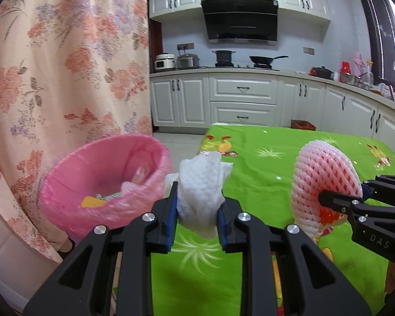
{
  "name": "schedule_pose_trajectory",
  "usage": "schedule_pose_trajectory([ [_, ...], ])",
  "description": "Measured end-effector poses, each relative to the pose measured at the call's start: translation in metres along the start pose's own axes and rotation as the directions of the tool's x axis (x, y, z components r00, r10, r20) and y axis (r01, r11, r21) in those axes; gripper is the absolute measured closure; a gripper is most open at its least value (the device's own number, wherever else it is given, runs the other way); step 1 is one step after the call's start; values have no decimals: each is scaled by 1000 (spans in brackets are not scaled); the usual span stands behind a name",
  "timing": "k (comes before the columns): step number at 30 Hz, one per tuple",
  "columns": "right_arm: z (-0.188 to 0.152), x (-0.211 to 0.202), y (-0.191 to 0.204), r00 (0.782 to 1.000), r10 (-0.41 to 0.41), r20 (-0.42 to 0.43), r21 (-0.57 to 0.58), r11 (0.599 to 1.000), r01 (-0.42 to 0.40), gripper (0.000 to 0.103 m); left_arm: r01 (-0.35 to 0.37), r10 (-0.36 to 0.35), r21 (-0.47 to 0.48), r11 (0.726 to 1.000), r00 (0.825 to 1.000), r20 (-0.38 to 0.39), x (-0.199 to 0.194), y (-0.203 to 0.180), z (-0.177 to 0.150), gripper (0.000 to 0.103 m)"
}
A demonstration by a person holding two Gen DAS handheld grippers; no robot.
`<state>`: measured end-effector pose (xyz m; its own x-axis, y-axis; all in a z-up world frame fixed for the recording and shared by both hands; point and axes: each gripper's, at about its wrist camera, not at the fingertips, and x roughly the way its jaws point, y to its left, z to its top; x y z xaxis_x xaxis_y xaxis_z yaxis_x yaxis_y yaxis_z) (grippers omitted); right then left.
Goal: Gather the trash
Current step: 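Lift the tissue and foam net and carry them over the pink bin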
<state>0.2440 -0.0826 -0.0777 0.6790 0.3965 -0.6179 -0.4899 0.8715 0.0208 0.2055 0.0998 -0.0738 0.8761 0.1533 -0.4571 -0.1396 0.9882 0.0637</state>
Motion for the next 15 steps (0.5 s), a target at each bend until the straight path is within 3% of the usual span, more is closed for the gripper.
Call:
schedule_pose_trajectory([
  [15,65,23,57,983,174,65,-104,980,-167,76,-138,139,-67,988,990,11,4,71,22,79],
])
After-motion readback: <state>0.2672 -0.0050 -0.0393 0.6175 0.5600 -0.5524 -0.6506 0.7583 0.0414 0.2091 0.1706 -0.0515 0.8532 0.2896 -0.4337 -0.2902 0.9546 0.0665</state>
